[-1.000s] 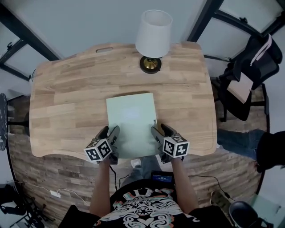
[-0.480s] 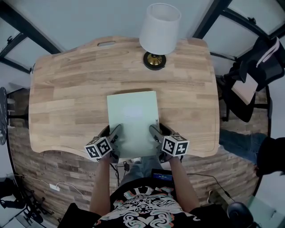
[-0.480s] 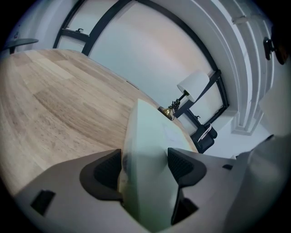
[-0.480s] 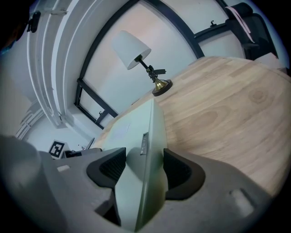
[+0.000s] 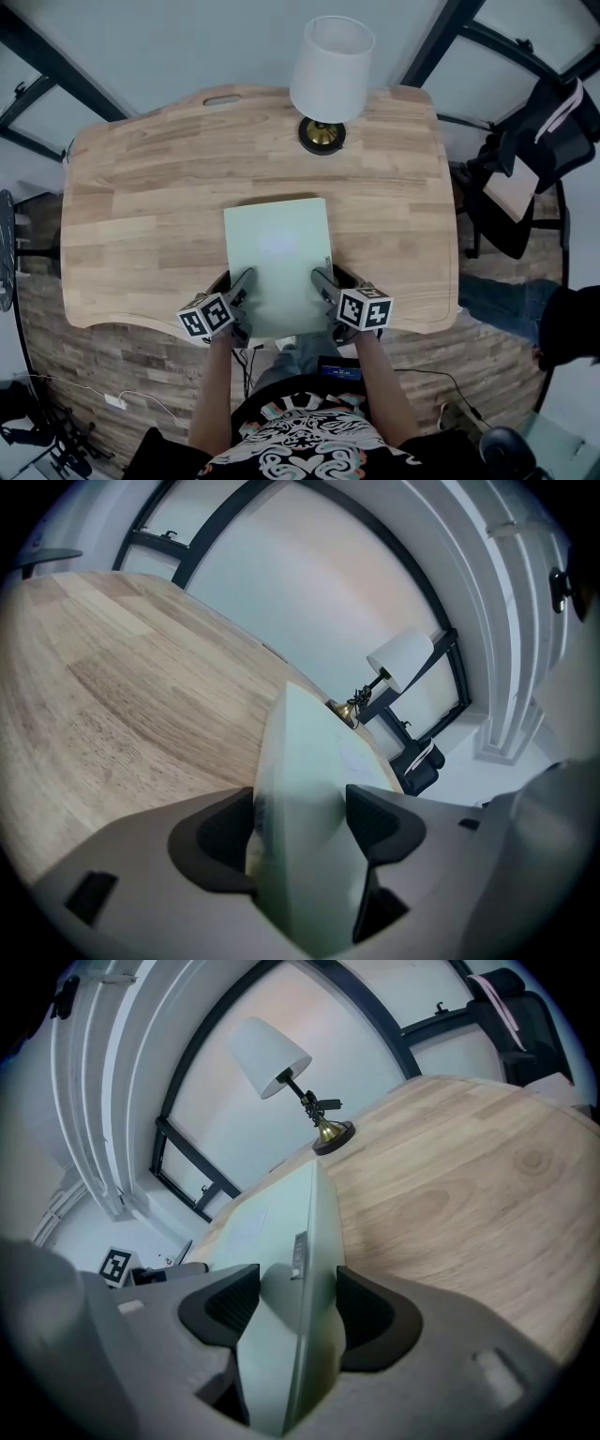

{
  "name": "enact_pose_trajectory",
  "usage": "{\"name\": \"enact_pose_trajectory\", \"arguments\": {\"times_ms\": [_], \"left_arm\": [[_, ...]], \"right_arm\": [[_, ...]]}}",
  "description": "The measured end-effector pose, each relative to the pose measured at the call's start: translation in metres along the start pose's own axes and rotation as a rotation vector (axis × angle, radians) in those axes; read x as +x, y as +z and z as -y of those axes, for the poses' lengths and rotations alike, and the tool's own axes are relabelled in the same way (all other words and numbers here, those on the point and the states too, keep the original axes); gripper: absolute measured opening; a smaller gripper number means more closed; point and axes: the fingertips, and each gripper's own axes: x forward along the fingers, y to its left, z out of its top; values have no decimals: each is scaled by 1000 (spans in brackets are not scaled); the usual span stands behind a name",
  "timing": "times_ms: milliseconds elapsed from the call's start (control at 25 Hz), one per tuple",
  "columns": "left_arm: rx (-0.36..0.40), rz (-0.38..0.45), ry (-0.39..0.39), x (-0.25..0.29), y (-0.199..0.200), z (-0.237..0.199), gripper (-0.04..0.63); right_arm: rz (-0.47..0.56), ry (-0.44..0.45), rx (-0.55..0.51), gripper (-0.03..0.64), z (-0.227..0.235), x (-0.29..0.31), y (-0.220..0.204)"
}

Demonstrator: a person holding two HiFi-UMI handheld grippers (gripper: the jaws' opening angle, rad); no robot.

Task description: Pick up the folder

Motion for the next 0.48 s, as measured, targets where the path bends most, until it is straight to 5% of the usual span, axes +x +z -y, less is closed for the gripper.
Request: {"name": "enact_pose_trajectory", "arguments": {"times_ms": [480], "left_arm": [[-62,2,-15,-13,-2,14,301]], "right_arm": [[31,-56,-20,239,-7,-17,7]]}}
